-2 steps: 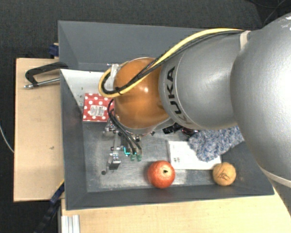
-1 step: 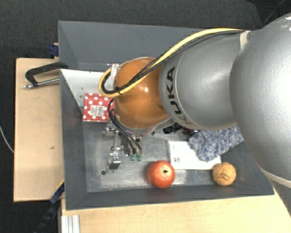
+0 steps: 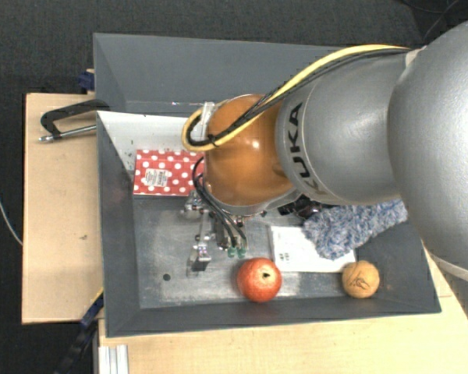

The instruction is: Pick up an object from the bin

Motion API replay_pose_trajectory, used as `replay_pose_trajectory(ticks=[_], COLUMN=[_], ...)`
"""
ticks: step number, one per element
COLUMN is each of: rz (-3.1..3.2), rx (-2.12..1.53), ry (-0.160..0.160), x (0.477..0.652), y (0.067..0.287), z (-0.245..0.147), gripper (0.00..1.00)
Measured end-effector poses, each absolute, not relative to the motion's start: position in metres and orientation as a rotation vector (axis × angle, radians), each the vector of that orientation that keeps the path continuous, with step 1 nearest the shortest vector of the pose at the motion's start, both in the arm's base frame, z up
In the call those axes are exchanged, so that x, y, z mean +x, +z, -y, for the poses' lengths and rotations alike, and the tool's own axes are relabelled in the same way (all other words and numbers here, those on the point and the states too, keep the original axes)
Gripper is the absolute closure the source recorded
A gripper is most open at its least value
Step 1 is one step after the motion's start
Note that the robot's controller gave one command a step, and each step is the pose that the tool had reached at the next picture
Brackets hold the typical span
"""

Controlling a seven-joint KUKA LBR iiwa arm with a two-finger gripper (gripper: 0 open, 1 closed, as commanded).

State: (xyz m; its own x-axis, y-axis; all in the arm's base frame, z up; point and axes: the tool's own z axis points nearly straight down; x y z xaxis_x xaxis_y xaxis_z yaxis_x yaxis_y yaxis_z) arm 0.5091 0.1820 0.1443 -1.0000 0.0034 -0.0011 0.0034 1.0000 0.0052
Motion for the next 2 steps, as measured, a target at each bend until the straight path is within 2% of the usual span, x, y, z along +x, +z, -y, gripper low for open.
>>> replay_pose_trajectory(ticks=[1, 2], rz=[-3.140, -3.134], rx=[-0.001, -0.053], ry=[0.002, 0.003], x=[0.523, 0.539], y=[0.149, 0.095], z=[-0.111, -0.101], gripper=[0.00, 0.00])
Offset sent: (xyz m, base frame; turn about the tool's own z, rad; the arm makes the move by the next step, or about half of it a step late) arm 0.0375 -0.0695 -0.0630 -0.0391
